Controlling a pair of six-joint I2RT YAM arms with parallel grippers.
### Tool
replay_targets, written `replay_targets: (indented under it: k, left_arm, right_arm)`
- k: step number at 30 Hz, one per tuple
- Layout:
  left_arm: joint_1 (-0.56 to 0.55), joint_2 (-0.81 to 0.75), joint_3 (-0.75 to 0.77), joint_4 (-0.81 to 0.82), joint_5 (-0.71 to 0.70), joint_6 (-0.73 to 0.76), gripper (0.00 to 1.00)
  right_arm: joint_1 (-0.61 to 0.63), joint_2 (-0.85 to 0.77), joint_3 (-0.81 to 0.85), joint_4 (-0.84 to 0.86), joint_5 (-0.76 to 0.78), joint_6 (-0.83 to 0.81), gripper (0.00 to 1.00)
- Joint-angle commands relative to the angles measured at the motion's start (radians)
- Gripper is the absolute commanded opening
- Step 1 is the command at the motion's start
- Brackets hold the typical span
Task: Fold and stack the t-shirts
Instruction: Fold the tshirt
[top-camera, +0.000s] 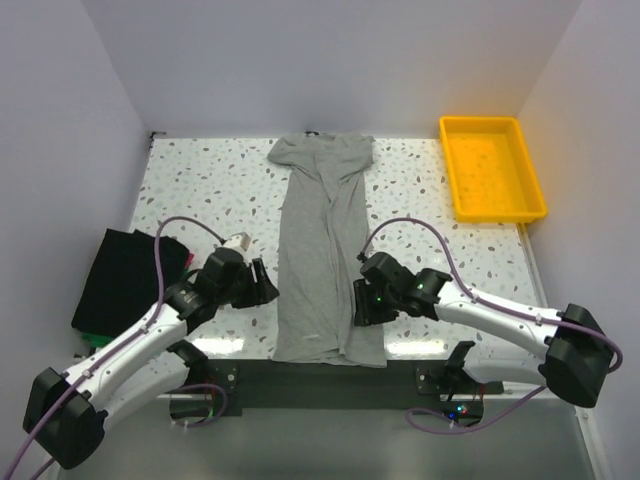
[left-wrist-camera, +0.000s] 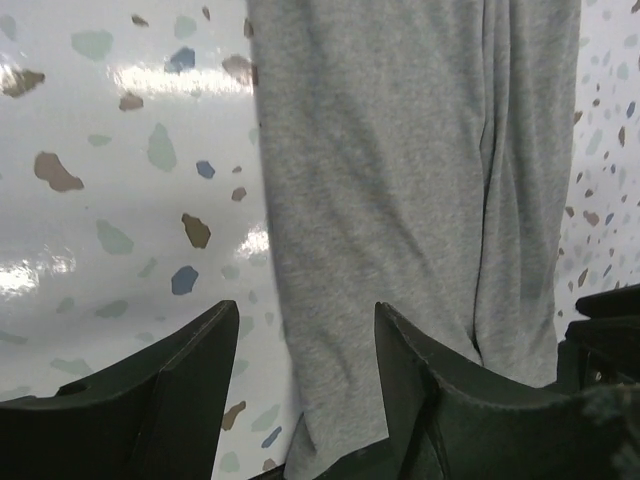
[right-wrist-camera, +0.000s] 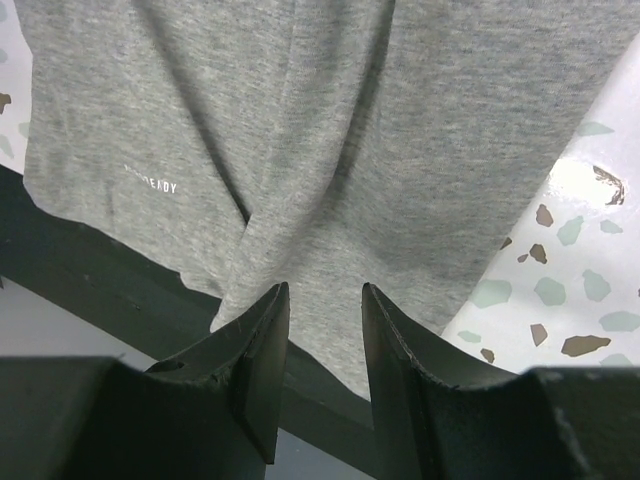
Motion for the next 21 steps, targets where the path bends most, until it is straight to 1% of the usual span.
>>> replay_targets:
  k: [1, 4, 5, 8, 10, 13, 21]
  left_arm:
    - [-0.036, -0.020, -0.054, 0.067, 0.083, -0.030, 0.61]
    - [-0.100, 0.004, -0.071, 0.072, 0.064, -0.064, 0.60]
    - [-0.151, 0.009, -0.073, 0.068, 0.037, -0.079, 0.60]
    - [-0.223, 0.017, -0.082, 0.048, -0.004, -0.144, 0.59]
    - [-0.242, 0.013, -0.087, 0.017, -0.017, -0.190, 0.56]
    - [-0.274, 0.006, -0.085, -0.047, -0.069, -0.234, 0.55]
    - [-0.378, 0.064, -0.093, -0.046, -0.074, -0.283, 0.53]
  right_arm:
    - [0.012, 0.006, 0.048, 0.036, 0.033, 0.004, 0.39]
    - [0.038, 0.032, 0.068, 0.036, 0.033, 0.011, 0.39]
    - [0.058, 0.035, 0.073, 0.038, 0.033, 0.017, 0.39]
    - [0.111, 0.072, 0.096, 0.041, 0.050, 0.033, 0.40]
    - [0.139, 0.097, 0.107, 0.045, 0.058, 0.042, 0.40]
    - [0.179, 0.129, 0.111, 0.045, 0.067, 0.057, 0.40]
    - [0.231, 0.160, 0.110, 0.045, 0.075, 0.082, 0.40]
